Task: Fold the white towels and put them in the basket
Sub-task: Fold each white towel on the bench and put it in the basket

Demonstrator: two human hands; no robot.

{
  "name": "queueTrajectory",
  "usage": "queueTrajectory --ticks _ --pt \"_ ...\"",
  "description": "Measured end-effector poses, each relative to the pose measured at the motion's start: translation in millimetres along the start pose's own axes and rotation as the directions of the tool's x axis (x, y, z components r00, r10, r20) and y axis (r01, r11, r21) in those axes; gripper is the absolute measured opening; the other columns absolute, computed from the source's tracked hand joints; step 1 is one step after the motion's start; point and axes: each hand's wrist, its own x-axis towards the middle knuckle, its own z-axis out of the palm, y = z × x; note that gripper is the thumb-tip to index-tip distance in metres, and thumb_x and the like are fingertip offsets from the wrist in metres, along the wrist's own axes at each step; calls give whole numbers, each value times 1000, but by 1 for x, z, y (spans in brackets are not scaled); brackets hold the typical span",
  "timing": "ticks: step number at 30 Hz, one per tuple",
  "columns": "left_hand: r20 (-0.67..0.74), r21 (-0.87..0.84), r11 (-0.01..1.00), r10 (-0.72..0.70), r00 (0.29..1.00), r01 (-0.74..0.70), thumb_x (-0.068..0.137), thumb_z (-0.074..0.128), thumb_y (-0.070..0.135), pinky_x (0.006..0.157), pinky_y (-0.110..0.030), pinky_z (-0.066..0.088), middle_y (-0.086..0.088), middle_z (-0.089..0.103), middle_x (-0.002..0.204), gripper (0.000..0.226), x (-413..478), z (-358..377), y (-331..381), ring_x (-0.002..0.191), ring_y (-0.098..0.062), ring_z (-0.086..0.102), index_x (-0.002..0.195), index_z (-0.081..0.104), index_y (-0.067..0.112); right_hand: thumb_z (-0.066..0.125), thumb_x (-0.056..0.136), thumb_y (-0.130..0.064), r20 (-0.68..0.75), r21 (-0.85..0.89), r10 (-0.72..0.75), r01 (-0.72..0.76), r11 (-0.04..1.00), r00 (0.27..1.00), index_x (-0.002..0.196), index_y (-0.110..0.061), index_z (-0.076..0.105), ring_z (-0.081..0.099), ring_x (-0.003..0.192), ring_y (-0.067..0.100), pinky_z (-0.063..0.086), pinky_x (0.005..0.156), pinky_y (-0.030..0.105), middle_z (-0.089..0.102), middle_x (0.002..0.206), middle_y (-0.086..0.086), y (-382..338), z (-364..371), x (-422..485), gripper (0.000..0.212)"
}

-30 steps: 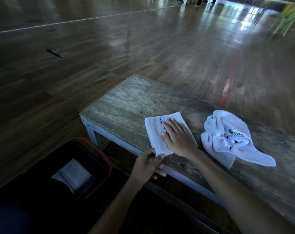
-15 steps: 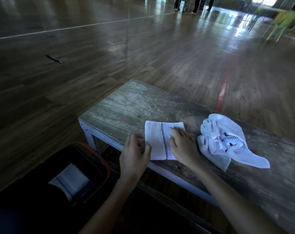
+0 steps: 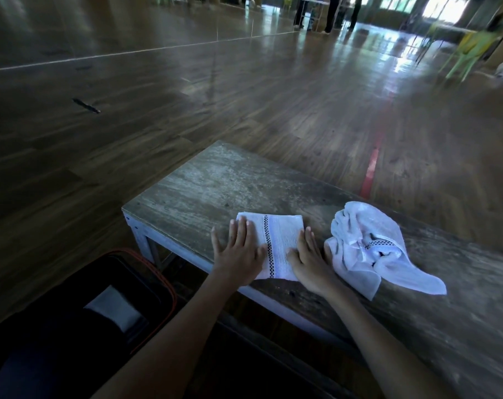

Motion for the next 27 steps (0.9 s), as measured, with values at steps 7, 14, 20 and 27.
queueTrajectory --ticks 7,14,20,27 --pt "-133 -228 955 -224 965 190 97 34 39 104 -51 21 -8 33 144 58 -2 -11 -1 132 -27 26 147 15 16 31 98 -36 -270 0 181 -188 982 946 117 -6 51 29 128 33 21 106 43 40 135 13 -11 -16 7 41" --pt "-14 -398 867 -331 944 298 94 44 26 92 -48 45 -21 44 132 52 11 -25 0 115 -37 50 139 27 7 41 91 -34 -262 70 224 -213 974 939 82 -7 49 36 120 33 33 97 45 44 126 14 -23 -17 19 30" --pt "-59 -601 764 -335 940 235 93 47 19 76 -40 47 -22 51 126 49 12 -24 -5 106 -35 55 137 32 5 43 81 -41 -212 310 265 -192 931 941 66 -10 43 49 59 20 37 56 30 50 64 6 -22 -15 28 35" --pt "6 -904 390 -398 917 175 90 49 10 86 -34 45 8 50 101 34 -21 -29 0 105 -19 50 124 46 14 45 94 -19 -176 563 222 -87 822 959 127 -14 40 53 71 8 33 51 17 51 93 -1 -30 -24 1 33"
